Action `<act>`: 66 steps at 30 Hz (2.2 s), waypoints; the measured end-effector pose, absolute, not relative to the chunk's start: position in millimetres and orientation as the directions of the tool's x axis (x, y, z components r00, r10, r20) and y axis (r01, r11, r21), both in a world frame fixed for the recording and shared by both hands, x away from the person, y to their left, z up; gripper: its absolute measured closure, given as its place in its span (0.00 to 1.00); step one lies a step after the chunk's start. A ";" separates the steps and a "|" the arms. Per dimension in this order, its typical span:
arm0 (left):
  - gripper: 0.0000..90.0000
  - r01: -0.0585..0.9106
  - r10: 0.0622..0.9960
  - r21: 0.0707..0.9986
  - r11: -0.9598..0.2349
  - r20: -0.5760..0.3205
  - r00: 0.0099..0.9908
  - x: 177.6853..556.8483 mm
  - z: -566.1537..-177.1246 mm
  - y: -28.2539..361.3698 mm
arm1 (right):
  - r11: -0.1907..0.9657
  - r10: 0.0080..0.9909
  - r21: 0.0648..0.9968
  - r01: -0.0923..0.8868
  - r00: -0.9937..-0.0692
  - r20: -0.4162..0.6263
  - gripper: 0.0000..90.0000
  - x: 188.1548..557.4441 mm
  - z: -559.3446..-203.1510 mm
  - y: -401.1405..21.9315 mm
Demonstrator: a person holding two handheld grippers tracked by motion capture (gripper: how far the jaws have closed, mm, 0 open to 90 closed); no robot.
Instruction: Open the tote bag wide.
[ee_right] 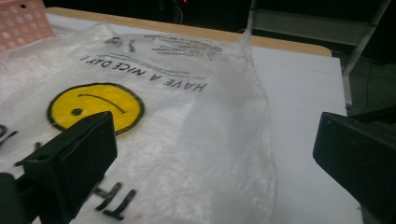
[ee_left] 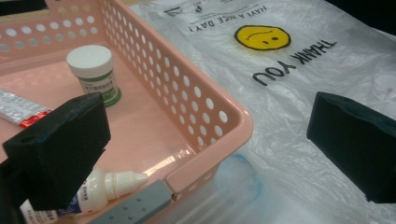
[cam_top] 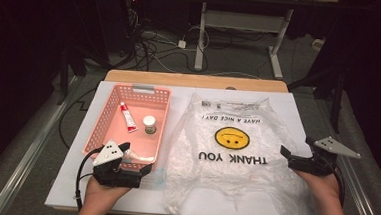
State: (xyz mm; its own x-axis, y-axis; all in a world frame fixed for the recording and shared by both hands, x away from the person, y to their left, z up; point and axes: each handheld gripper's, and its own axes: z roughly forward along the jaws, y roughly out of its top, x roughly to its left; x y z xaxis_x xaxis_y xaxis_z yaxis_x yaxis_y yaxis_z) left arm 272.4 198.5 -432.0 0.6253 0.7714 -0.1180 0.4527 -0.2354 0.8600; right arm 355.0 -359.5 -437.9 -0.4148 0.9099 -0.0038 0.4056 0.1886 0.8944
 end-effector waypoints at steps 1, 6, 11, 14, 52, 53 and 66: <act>0.00 0.449 0.775 0.863 -0.230 -0.117 0.621 270.5 -430.0 198.1 | 0.188 0.913 0.889 0.418 -0.407 -0.002 0.01 366.2 -436.1 -361.4; 0.00 0.470 0.789 0.855 -0.221 -0.127 0.601 267.2 -429.4 200.0 | 0.166 0.920 0.877 0.450 -0.391 0.026 0.06 400.1 -432.7 -364.5; 0.00 0.462 0.788 0.864 -0.202 -0.137 0.600 266.1 -427.8 202.0 | 0.169 0.918 0.866 0.471 -0.395 0.036 0.16 436.6 -430.4 -364.7; 0.00 0.463 0.788 0.863 -0.202 -0.137 0.600 266.2 -428.5 201.8 | 0.163 0.915 0.854 0.495 -0.399 0.056 0.19 458.0 -434.7 -364.0; 0.00 0.440 0.780 0.870 -0.224 -0.111 0.616 264.0 -429.1 198.0 | 0.212 0.920 0.759 0.616 -0.388 0.058 1.00 497.7 -468.5 -369.6; 0.00 0.440 0.780 0.870 -0.224 -0.111 0.616 264.0 -429.1 198.0 | 0.199 0.926 0.761 0.617 -0.372 0.059 1.00 498.0 -467.0 -373.5; 0.00 0.412 0.764 0.876 -0.250 -0.083 0.640 259.3 -426.7 202.7 | 0.025 0.980 0.788 0.615 -0.169 0.101 1.00 492.2 -463.0 -422.5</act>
State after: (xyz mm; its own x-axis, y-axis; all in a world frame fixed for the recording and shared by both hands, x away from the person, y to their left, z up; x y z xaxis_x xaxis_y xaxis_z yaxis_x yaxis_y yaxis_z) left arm 259.3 202.7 -426.7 0.6402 0.7637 -0.0831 0.4117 -0.2497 0.8764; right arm 492.2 -422.5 -463.0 -0.1694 0.9804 0.1007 0.6146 0.0252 0.7884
